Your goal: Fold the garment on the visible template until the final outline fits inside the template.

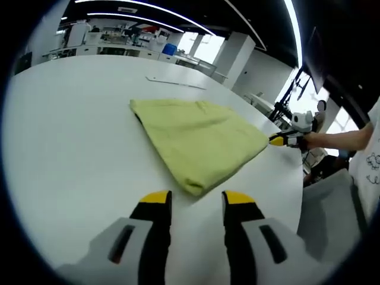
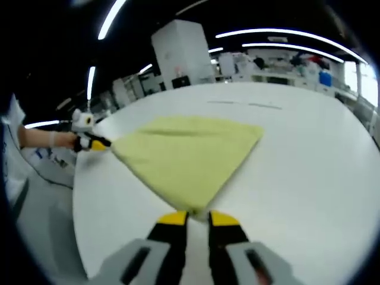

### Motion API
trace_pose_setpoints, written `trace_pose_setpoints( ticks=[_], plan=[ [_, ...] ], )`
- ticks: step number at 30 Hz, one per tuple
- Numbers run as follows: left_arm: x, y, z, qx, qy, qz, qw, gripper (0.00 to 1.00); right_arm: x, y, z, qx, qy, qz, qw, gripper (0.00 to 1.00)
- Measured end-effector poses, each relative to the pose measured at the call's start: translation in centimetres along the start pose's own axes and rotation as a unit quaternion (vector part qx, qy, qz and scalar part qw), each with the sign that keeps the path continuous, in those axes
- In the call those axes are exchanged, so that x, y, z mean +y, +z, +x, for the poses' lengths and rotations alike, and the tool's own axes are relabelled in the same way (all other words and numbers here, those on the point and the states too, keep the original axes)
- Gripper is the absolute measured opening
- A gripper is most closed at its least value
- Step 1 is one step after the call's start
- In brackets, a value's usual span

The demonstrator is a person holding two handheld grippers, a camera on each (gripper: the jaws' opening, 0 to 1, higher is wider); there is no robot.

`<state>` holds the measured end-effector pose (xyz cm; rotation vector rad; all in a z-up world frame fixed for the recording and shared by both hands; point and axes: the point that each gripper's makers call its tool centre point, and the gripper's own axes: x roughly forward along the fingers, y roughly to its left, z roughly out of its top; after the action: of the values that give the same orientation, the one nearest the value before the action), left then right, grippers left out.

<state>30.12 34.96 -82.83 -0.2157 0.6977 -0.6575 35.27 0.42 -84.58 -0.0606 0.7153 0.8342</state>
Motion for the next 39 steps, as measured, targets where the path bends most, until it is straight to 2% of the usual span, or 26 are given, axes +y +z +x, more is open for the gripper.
trace_pose_setpoints(
  ticks=[6, 19, 25, 29, 33, 39],
  plan=[
    [0.2, -0.2, 0.3, -0.006, 0.003, 0.001, 1.0, 0.23, 0.3, 0.1, 0.1, -0.001, 0.001, 0.0, 1.0, 0.0],
    [0.3, -0.1, 0.7, -0.011, 0.005, -0.006, 0.9999, 0.01, -0.1, 0.2, 0.1, -0.005, -0.003, 0.015, 0.9999, 0.0],
    [0.3, 0.0, 0.1, -0.011, 0.003, 0.0, 0.9999, 0.0, -0.1, 0.5, -0.3, -0.006, 0.002, 0.023, 0.9997, 0.0],
    [1.2, 0.0, -0.6, -0.003, 0.011, 0.018, 0.9998, 0.0, 0.1, 0.7, -0.6, -0.01, 0.006, 0.026, 0.9996, 0.0],
    [0.8, 0.4, -0.8, -0.002, 0.005, 0.017, 0.9998, 0.0, 0.1, 0.9, -1.0, -0.01, 0.014, 0.022, 0.9996, 0.0],
    [0.5, -0.2, -0.6, 0.008, 0.001, 0.022, 0.9997, 0.0, 0.2, 0.8, -1.2, -0.007, 0.019, 0.022, 0.9996, 0.0]
  ],
)
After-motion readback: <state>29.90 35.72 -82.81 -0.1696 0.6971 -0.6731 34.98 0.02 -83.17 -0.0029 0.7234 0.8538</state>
